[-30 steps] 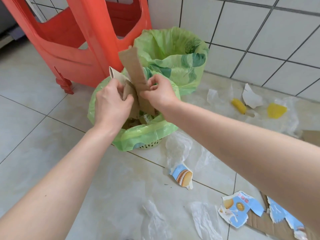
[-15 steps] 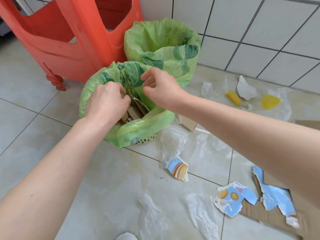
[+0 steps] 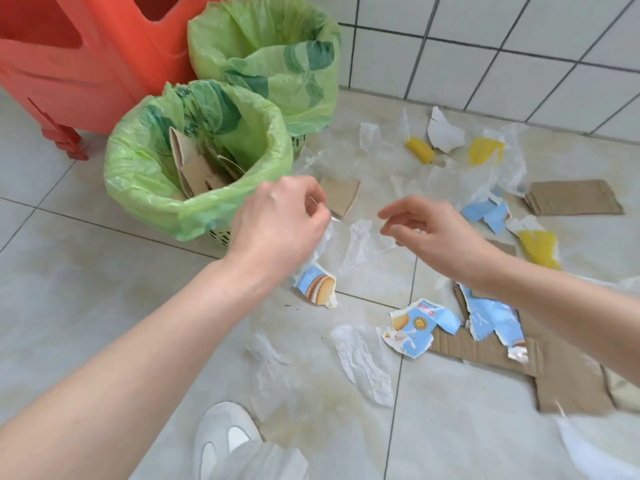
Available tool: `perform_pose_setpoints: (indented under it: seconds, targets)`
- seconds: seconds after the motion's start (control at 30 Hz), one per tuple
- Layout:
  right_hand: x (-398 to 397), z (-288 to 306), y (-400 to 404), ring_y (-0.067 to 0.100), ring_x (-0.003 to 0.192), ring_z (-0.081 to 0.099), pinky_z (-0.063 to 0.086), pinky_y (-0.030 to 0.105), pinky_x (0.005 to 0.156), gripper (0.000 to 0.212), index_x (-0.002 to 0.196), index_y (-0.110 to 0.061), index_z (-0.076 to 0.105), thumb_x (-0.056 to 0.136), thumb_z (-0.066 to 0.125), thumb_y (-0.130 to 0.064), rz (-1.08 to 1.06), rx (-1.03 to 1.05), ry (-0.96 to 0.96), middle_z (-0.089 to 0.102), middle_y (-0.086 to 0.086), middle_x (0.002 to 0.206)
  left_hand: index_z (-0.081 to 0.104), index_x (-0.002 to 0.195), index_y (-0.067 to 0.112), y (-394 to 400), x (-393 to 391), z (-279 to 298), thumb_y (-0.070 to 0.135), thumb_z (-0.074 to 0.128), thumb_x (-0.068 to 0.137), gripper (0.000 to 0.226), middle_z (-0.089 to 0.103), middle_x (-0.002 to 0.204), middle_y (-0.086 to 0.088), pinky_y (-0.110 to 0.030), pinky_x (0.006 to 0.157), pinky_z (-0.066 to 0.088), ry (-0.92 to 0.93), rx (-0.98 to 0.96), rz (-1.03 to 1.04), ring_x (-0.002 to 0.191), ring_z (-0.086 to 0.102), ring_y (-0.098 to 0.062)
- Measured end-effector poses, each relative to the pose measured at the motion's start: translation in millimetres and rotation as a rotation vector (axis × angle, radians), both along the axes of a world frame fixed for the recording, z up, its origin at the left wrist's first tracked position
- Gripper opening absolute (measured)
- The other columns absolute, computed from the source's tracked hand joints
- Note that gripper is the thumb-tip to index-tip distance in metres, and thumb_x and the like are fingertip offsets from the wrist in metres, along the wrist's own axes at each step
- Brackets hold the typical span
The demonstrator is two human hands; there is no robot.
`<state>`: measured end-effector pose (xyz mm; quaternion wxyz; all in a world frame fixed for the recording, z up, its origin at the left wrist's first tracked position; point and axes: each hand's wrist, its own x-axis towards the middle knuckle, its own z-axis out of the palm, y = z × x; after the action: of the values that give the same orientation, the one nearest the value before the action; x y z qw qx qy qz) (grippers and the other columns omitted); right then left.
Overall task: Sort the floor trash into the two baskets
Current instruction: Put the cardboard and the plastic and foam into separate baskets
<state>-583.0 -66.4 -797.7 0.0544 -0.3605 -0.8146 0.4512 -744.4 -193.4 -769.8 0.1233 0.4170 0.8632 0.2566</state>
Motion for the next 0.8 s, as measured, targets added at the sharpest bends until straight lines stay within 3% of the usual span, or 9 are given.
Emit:
perform_pose_setpoints:
  seconds: [0.13, 0.27, 0.43, 0.6, 0.8]
  targets:
    - [56, -14, -7, 0.010, 0.095, 0.065, 0.050, 0.031, 0.091, 0.022, 0.106, -0.022, 0.064, 0.088, 0.057, -0.011, -0.044, -0.034, -0.066, 0.070, -0.003, 0.094, 0.068, 0.094, 0.027, 2, 47, -30, 0.028, 0.055, 0.081, 0.018, 0.071, 0.087, 0.008, -0.033, 0.076, 0.052, -0.055, -0.149, -0.144, 0.086, 0.065, -0.022]
    - [103, -28, -21, 0.006, 0.092, 0.063, 0.045, 0.011, 0.078, 0.021, 0.105, -0.022, 0.065, 0.089, 0.057, -0.011, -0.066, -0.033, -0.135, 0.069, -0.005, 0.095, 0.067, 0.094, 0.028, 3, 86, -63, 0.026, 0.054, 0.081, 0.019, 0.070, 0.092, 0.008, -0.033, 0.080, 0.051, -0.113, -0.327, -0.252, 0.093, 0.062, -0.022]
    - [158, -53, -32, 0.013, 0.090, 0.062, 0.049, 0.026, 0.081, 0.021, 0.110, -0.022, 0.062, 0.091, 0.054, -0.016, -0.070, 0.004, -0.285, 0.065, -0.006, 0.095, 0.066, 0.096, 0.030, 6, 121, -102, 0.027, 0.052, 0.081, 0.020, 0.068, 0.099, 0.004, -0.032, 0.079, 0.050, -0.122, -0.476, -0.382, 0.099, 0.062, -0.023]
    - [205, -87, -35, 0.017, 0.106, 0.056, 0.041, 0.024, 0.090, 0.029, 0.120, -0.016, 0.055, 0.091, 0.054, -0.020, 0.046, 0.075, -0.483, 0.055, -0.003, 0.109, 0.054, 0.119, 0.024, 12, 143, -134, 0.033, 0.051, 0.089, 0.031, 0.053, 0.119, 0.000, -0.036, 0.086, 0.045, -0.063, -0.575, -0.514, 0.113, 0.052, -0.024]
    - [208, -108, 11, 0.028, 0.113, 0.051, 0.041, 0.035, 0.093, 0.035, 0.125, -0.011, 0.052, 0.092, 0.054, -0.025, -0.149, 0.179, -0.526, 0.049, 0.008, 0.124, 0.043, 0.129, 0.018, 44, 139, -147, 0.037, 0.055, 0.090, 0.045, 0.048, 0.125, -0.004, -0.040, 0.087, 0.045, -0.038, -0.568, -0.479, 0.117, 0.046, -0.026]
